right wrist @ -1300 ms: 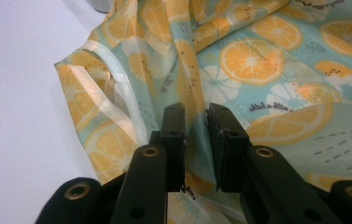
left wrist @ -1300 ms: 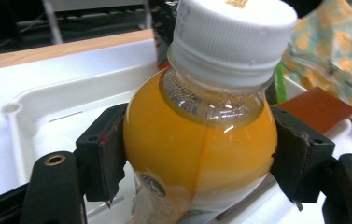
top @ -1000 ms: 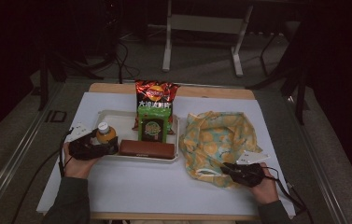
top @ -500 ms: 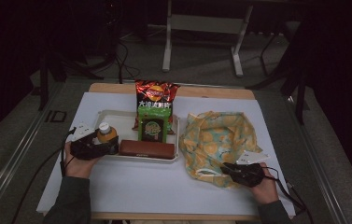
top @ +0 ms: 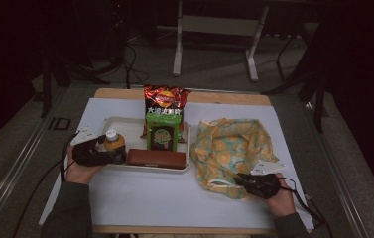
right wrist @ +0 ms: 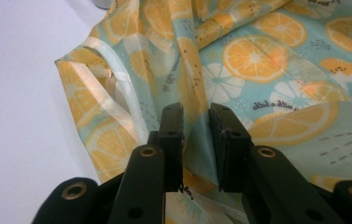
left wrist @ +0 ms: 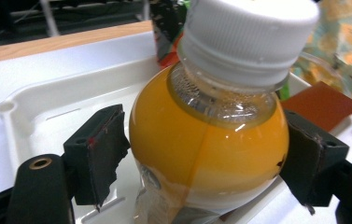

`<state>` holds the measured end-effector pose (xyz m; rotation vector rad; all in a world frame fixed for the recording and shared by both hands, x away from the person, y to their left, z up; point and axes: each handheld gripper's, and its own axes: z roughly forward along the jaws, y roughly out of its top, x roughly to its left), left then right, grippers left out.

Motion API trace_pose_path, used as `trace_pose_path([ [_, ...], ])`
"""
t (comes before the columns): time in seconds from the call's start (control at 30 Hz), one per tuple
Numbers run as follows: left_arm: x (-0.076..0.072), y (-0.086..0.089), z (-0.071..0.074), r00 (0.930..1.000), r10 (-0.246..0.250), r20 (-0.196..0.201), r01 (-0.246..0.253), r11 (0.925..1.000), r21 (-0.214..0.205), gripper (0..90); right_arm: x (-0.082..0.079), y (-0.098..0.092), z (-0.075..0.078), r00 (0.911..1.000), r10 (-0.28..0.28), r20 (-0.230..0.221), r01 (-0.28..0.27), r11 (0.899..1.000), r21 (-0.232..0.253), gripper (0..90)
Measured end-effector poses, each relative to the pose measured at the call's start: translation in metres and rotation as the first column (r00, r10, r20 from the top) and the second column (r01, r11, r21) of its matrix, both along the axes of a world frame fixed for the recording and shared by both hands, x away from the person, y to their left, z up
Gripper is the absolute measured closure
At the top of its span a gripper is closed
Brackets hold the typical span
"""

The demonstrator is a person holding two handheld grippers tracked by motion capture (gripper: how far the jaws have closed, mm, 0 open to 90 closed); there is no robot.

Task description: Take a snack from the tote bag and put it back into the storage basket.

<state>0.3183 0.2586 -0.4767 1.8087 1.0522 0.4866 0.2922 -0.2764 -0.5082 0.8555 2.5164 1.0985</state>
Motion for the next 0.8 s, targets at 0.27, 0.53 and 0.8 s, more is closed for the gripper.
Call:
trace_pose_path([
  [0.27,-0.009,-0.011,0.003,0.9933,0.115,-0.011,-0.115,0.9928,-0.032,17.2,0.0,0.0,0.0,1.0,-0.002,0.001,0.002,1.0,-0.002,74.8],
  [0.53,-0.012,-0.026,0.007,0.9686,0.248,-0.018,-0.249,0.9674,-0.048,17.6,0.0,0.0,0.0,1.0,-0.005,0.0,0.005,1.0,-0.003,74.3],
  [0.8,-0.01,-0.034,0.006,0.9541,0.298,-0.027,-0.299,0.9541,-0.02,28.2,0.0,-0.001,0.0,1.0,-0.006,0.001,0.006,1.0,0.0,74.2],
])
